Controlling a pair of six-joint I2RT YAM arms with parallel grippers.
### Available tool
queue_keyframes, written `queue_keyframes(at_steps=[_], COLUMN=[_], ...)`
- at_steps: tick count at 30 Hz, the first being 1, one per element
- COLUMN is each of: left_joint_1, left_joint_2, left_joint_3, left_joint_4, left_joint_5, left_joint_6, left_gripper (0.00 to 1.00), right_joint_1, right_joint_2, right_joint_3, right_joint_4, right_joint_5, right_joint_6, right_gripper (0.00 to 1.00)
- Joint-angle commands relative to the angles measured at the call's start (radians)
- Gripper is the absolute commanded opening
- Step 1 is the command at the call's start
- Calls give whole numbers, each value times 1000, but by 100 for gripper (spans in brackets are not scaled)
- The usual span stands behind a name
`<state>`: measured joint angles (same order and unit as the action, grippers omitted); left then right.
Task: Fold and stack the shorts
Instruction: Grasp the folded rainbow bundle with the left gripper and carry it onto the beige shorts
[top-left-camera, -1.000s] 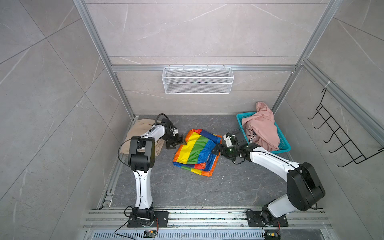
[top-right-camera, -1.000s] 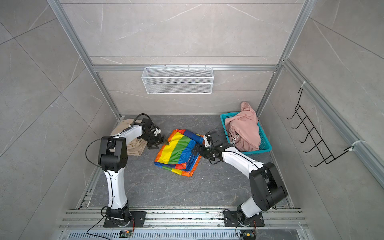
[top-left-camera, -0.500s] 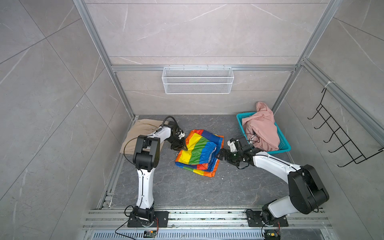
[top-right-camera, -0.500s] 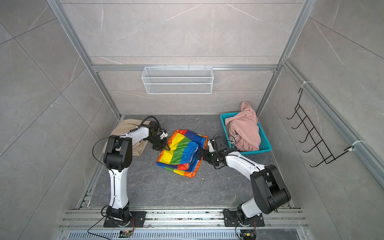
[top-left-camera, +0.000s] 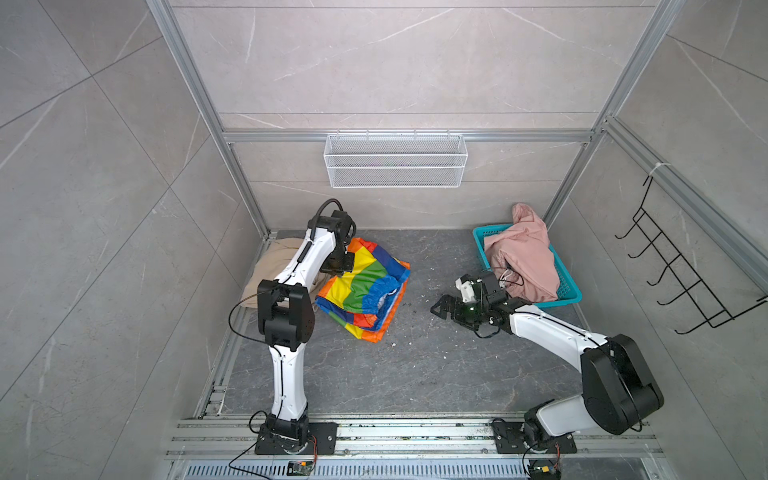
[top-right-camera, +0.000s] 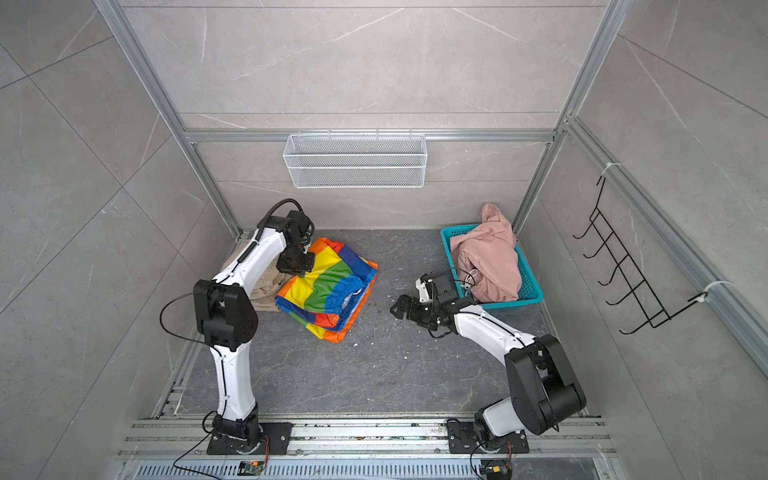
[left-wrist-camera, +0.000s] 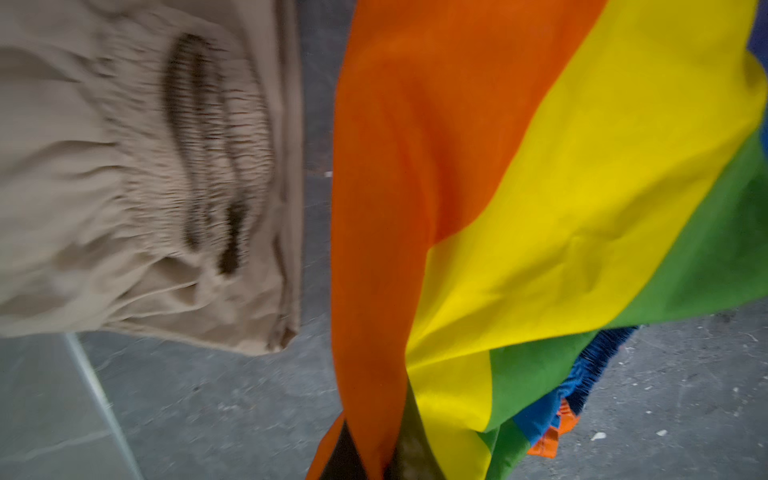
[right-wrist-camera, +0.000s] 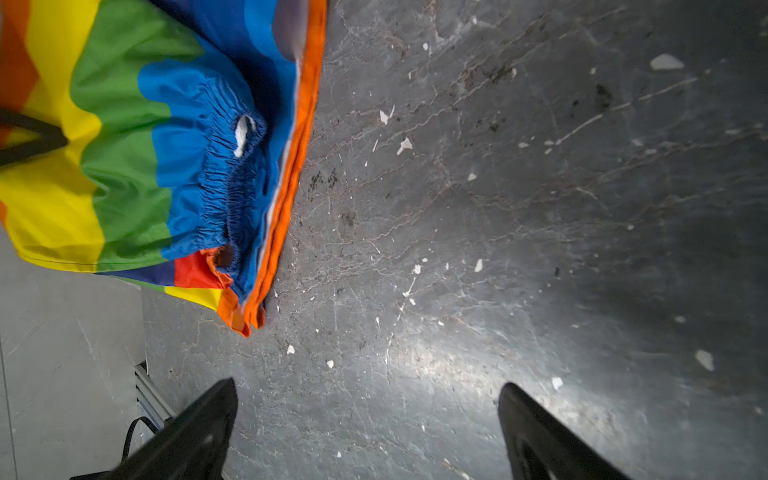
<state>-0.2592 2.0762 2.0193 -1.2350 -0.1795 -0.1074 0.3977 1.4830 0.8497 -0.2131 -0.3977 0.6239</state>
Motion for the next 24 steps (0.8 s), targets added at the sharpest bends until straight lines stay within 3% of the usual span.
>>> queue_keyframes(at_steps=[1,5,11,24], left_joint_1=[4,5,15,128], left_joint_2=[-55,-79,-82,-53], left_joint_3=[29,40,103,300], left_joint_4=[-105,-94,-82,-140], left_joint_5=[-185,-280,-308,-81], left_joint_6=[25,25,29,-42], left_gripper=[0,0,0,0], right_joint_1=[-1,-2,-2,-2], right_joint_2=[22,17,11,41], right_joint_3=[13,18,7,-10], right_joint_4=[30,34,47,86], right_joint_5=[-28,-38,-50,-62], right_joint_6=[-8,-10,-15,-11], right_gripper=[99,99,99,99])
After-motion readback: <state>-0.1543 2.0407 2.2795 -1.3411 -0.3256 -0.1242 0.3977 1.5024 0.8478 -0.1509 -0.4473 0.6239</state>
